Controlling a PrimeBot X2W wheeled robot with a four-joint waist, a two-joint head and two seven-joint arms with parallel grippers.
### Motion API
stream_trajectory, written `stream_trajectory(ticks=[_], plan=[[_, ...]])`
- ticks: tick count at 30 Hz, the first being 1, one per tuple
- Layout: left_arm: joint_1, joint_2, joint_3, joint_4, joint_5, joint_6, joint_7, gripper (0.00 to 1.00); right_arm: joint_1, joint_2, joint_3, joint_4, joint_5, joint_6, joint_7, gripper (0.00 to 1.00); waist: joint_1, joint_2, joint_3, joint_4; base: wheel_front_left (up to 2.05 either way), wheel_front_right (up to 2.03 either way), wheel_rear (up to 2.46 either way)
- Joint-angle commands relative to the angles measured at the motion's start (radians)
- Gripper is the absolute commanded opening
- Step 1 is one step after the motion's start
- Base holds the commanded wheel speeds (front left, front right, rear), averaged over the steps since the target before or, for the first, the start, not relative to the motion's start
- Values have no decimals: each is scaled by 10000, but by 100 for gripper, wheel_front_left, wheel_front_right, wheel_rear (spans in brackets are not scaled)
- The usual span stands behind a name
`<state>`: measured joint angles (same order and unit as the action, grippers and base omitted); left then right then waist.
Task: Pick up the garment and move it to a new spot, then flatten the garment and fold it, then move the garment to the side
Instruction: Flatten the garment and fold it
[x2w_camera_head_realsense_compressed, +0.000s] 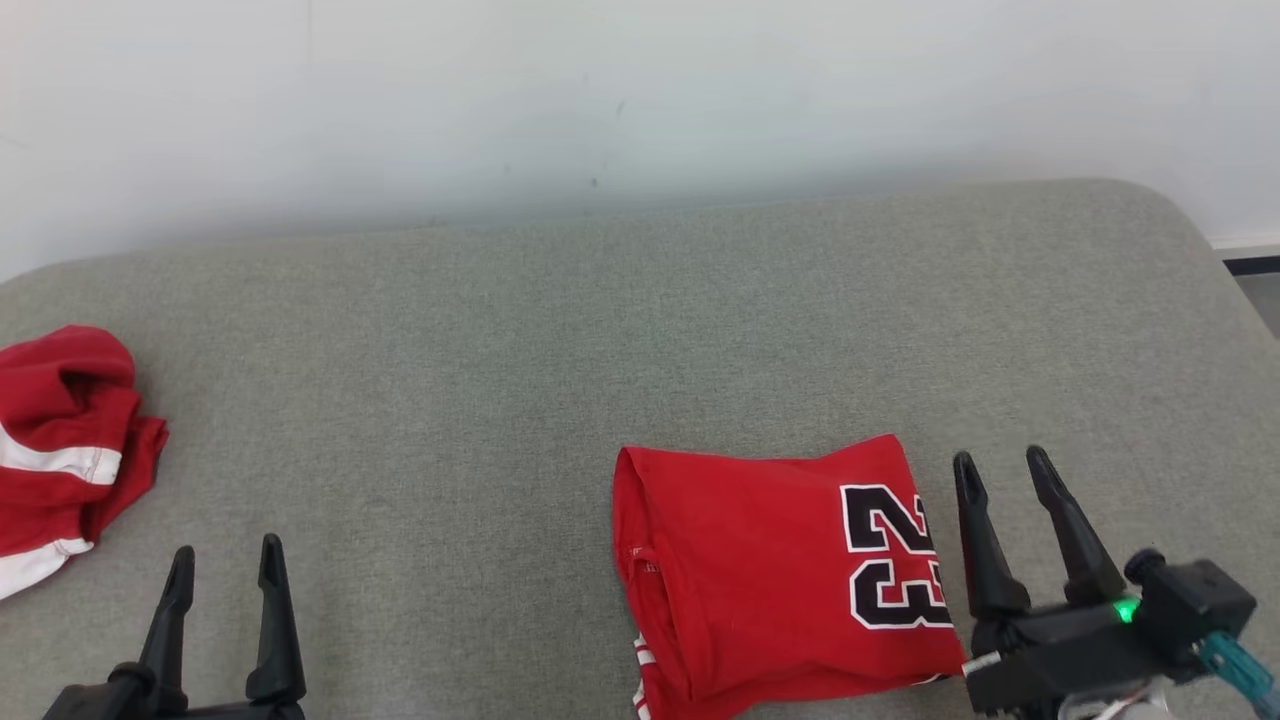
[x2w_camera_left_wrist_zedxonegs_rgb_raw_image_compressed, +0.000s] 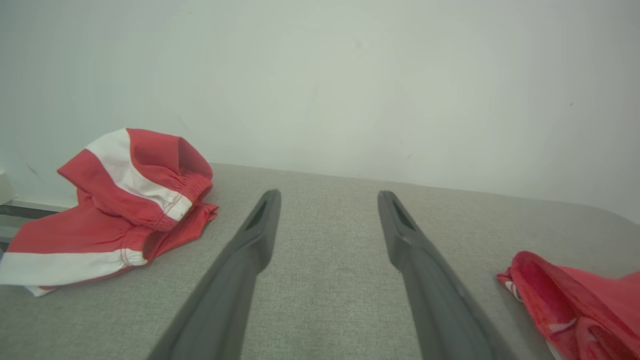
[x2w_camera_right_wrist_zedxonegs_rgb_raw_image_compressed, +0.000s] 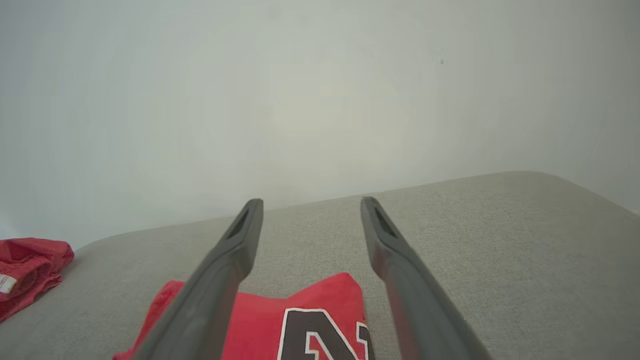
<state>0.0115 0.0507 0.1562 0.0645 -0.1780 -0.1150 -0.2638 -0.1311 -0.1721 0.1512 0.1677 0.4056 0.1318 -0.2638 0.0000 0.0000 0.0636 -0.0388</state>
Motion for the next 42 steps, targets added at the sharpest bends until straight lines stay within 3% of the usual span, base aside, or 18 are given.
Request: stream_trajectory(ticks=[1, 17, 42], plan=[[214, -2, -5, -82, 16, -10, -6, 100, 443, 86, -230, -252, -288, -25, -4, 100, 0, 0, -92, -85, 0, 0, 0], [190, 2, -1177, -228, 60, -85, -8, 100, 1027, 517, -483, -782, -918, -25, -6, 100, 0, 0, -134, -141, 0, 0, 0], [988, 5, -475, -604, 58, 340, -7, 100, 1668, 311, -826, -504, -1115, -25, -8, 100, 0, 0, -740, -17, 0, 0, 0]])
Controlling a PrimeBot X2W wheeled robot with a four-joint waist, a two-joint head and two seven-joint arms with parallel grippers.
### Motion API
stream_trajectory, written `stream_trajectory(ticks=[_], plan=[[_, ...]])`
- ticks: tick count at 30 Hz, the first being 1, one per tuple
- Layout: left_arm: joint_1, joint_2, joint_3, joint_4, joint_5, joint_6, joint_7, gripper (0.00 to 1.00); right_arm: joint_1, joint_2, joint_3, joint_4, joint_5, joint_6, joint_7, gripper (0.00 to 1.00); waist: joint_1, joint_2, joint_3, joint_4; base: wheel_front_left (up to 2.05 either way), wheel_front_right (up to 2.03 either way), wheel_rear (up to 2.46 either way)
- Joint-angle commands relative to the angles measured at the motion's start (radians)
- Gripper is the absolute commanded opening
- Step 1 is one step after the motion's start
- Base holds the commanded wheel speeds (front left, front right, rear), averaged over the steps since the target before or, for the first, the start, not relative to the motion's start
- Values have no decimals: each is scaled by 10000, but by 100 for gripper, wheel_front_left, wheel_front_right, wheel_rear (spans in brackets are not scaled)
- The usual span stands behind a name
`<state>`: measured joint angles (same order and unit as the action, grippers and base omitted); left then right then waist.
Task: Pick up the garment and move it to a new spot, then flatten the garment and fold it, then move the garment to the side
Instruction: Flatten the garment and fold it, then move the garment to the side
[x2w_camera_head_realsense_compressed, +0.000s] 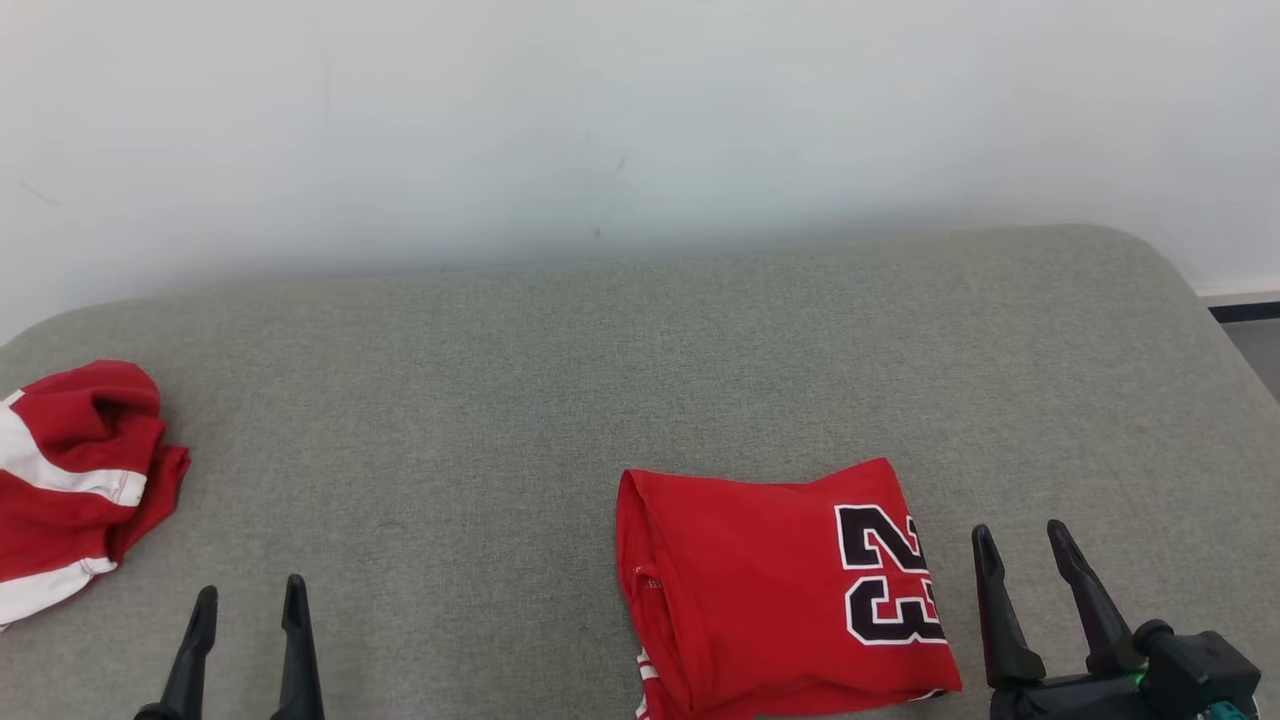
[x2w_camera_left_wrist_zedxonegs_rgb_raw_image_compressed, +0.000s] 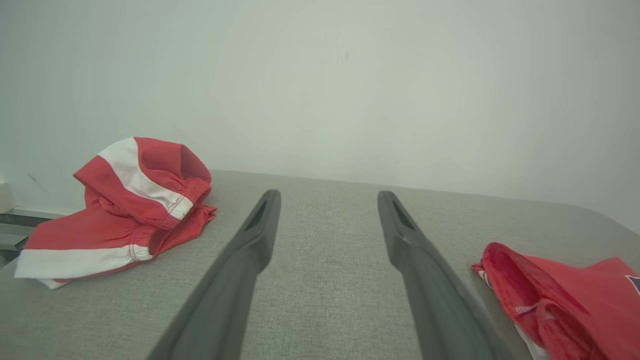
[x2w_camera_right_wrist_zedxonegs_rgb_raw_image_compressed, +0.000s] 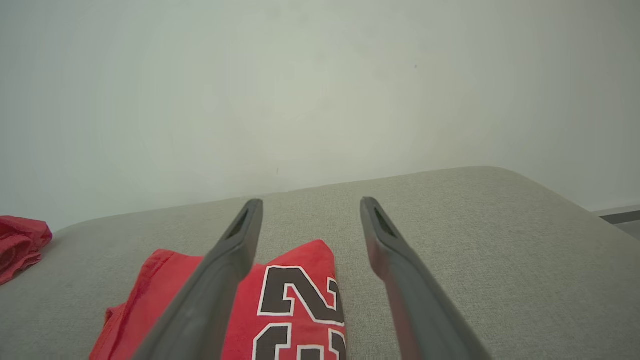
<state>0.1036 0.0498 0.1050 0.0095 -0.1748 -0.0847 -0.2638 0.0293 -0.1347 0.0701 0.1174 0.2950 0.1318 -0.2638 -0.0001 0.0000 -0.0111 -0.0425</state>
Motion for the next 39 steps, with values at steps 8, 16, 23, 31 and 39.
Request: stream_trajectory(ticks=[8, 16, 23, 31, 39], plan=[[76, 13, 186, -175, 124, 64, -7, 100, -226, -325, -85, 457, -108, -25, -7, 100, 1, 0, 37, 213, 0, 0, 0], [-16, 12, 152, -176, 54, 107, -7, 100, -797, -644, 168, 1659, -62, -25, 412, 100, 1, 0, 203, 293, 0, 0, 0], [-430, 15, -32, -110, -1, 61, -7, 100, -1974, -1077, 826, 3369, 128, -25, 730, 100, 1, 0, 739, 648, 0, 0, 0], [-776, 13, -3, -62, -47, 45, -7, 100, -3034, -925, 1431, 5464, 1121, -26, 778, 100, 1, 0, 1305, 985, 0, 0, 0], [-853, 12, 61, -107, -100, 169, -7, 100, -3192, -768, 2364, 6978, 1395, -26, 642, 100, 1, 0, 1507, 864, 0, 0, 0]])
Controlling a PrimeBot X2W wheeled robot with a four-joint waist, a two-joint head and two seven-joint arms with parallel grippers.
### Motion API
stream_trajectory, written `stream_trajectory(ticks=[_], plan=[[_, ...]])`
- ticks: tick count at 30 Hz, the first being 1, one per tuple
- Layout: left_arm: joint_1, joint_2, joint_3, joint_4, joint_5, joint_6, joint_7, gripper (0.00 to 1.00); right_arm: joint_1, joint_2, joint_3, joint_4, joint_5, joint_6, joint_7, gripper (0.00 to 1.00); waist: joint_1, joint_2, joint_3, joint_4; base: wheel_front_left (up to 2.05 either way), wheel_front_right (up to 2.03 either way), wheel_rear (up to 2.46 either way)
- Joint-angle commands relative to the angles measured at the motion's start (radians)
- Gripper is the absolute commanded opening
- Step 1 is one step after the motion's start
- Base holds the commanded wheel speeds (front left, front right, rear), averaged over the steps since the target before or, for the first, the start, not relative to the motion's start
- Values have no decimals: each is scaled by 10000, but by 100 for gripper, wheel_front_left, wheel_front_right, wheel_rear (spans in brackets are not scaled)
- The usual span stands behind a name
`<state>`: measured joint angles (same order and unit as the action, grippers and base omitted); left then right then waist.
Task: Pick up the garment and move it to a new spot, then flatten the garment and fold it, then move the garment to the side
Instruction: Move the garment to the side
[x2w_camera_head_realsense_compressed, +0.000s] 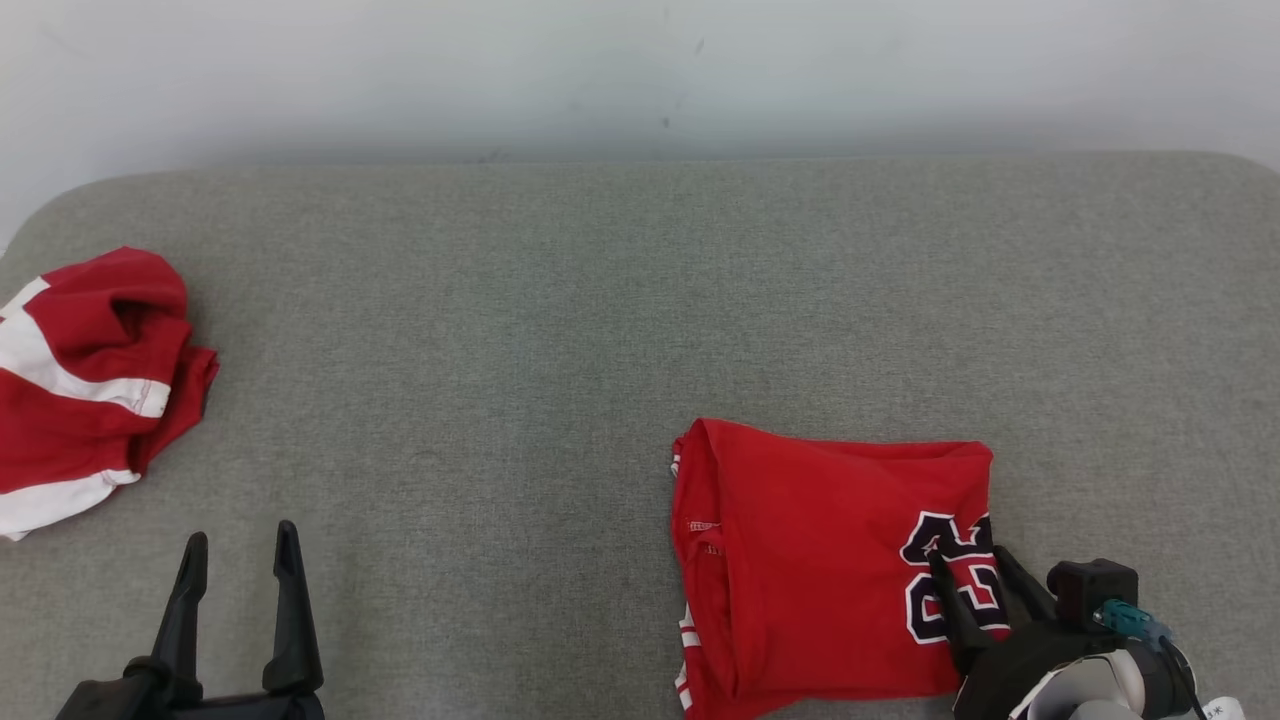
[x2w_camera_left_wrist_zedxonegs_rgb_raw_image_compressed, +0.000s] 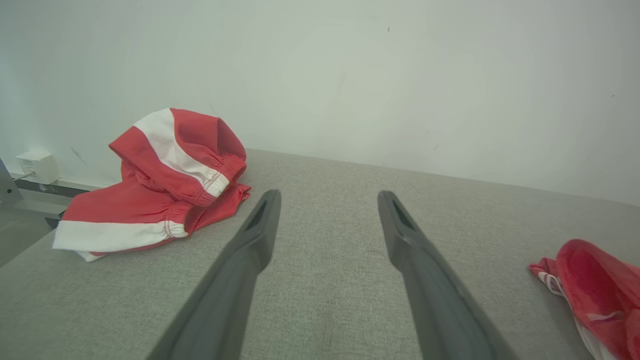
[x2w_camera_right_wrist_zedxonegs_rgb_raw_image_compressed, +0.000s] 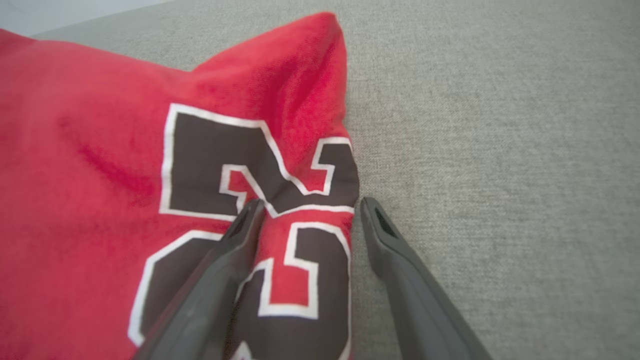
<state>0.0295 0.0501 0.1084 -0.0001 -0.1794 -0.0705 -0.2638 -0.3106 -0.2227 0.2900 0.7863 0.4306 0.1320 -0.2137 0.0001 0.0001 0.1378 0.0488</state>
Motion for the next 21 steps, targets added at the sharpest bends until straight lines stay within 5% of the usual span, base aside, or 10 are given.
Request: stream_trajectory(ticks=[1, 4, 5, 6, 7, 21], plan=[[-112, 8, 26, -11, -54, 27, -7, 100, 207, 113, 165, 290, 39, -28, 142, 100, -1, -1, 17, -49, 0, 0, 0], [-198, 11, 12, 63, -65, 7, -7, 100, 237, 205, 502, 664, 273, -27, 174, 98, -1, -1, 22, -123, 0, 0, 0], [-207, 11, -2, 78, -68, 11, -7, 100, 230, 240, 599, 763, 379, -27, 183, 43, -1, -1, 20, -145, 0, 0, 0], [-224, 10, -24, 78, -75, 21, -7, 100, 215, 284, 713, 830, 496, -27, 218, 5, -1, -1, 24, -156, 0, 0, 0], [-240, 11, -50, 64, -86, 35, -7, 100, 172, 303, 794, 828, 599, -27, 179, 0, -1, -1, 35, -163, 0, 0, 0], [-1283, 11, 97, -258, -31, -170, -6, 100, -3495, -1621, 1507, -165, 679, -28, 203, 0, -1, -1, 2036, -460, 0, 0, 0]])
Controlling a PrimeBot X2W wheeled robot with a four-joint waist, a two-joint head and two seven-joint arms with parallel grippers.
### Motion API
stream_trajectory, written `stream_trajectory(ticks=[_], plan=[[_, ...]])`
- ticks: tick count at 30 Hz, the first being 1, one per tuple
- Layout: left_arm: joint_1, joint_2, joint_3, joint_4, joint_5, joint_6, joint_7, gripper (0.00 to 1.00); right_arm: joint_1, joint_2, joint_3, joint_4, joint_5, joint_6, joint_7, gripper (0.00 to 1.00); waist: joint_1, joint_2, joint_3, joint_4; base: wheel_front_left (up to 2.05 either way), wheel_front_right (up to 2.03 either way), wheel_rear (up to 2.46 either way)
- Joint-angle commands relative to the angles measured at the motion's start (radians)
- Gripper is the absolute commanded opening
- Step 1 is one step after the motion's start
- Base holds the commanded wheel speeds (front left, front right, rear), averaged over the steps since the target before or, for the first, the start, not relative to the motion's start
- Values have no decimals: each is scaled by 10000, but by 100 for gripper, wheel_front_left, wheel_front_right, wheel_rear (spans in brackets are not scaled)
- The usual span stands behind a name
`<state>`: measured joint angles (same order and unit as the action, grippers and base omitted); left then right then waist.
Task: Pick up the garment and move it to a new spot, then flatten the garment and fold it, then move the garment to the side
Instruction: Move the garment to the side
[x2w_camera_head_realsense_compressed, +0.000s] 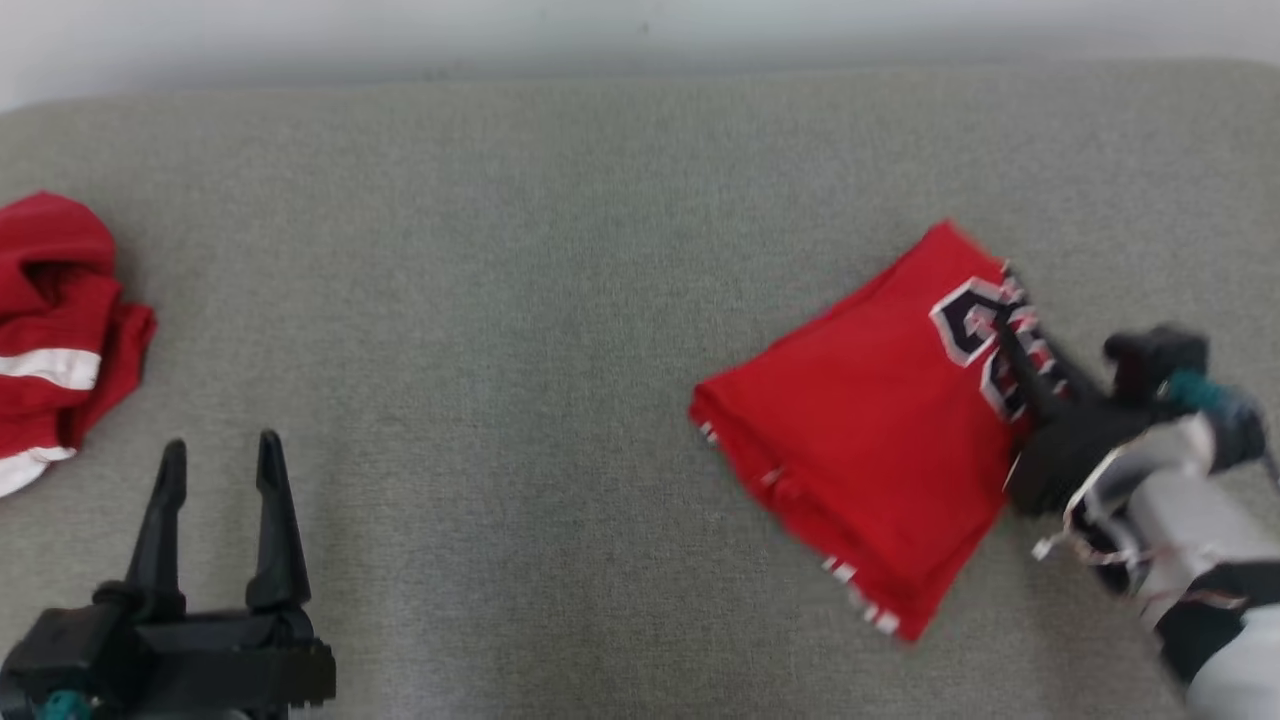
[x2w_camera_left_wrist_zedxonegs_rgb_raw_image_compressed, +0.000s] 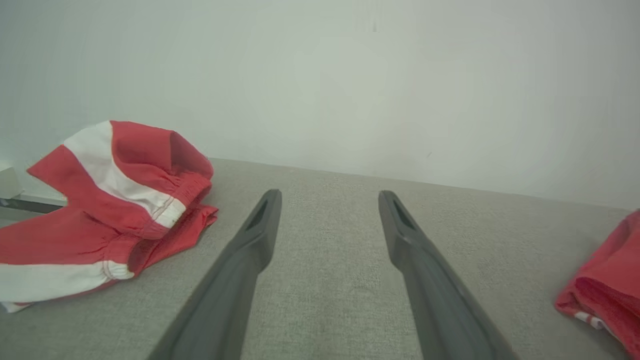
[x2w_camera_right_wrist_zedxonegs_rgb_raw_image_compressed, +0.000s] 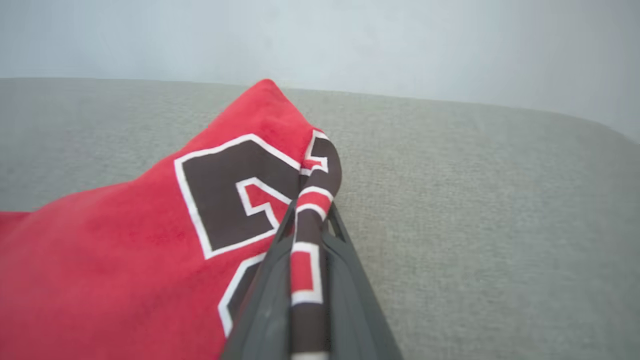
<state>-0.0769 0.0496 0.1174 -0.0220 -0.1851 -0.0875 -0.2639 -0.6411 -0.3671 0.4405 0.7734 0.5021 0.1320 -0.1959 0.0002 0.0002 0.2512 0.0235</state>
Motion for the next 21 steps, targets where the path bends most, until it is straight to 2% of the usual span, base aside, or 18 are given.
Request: stream_trajectory(ticks=[1, 6, 11, 18, 21], plan=[[-372, 17, 10, -77, 73, -39, -2, 100, -511, -420, 18, -108, -58, -28, 86, 0, -2, -2, 1189, -271, 0, 0, 0], [-1126, 31, 124, -427, 366, -175, -4, 100, -1967, -1620, -221, -523, 54, -28, 322, 0, -2, -2, 2610, -763, 0, 0, 0], [-1703, 256, 341, -850, 561, -309, -2, 100, -2911, -2546, -692, -857, 159, -28, 505, 0, -2, -2, 3679, -1365, 0, 0, 0], [-1872, 491, 409, -1384, 757, -389, -4, 100, -3455, -3568, -1465, -883, 276, -28, 594, 0, -2, -2, 4243, -1808, 0, 0, 0], [-1779, 525, 463, -1491, 769, -405, -4, 100, -3531, -3764, -1650, -854, 254, -28, 621, 0, -2, -2, 4253, -1854, 0, 0, 0]])
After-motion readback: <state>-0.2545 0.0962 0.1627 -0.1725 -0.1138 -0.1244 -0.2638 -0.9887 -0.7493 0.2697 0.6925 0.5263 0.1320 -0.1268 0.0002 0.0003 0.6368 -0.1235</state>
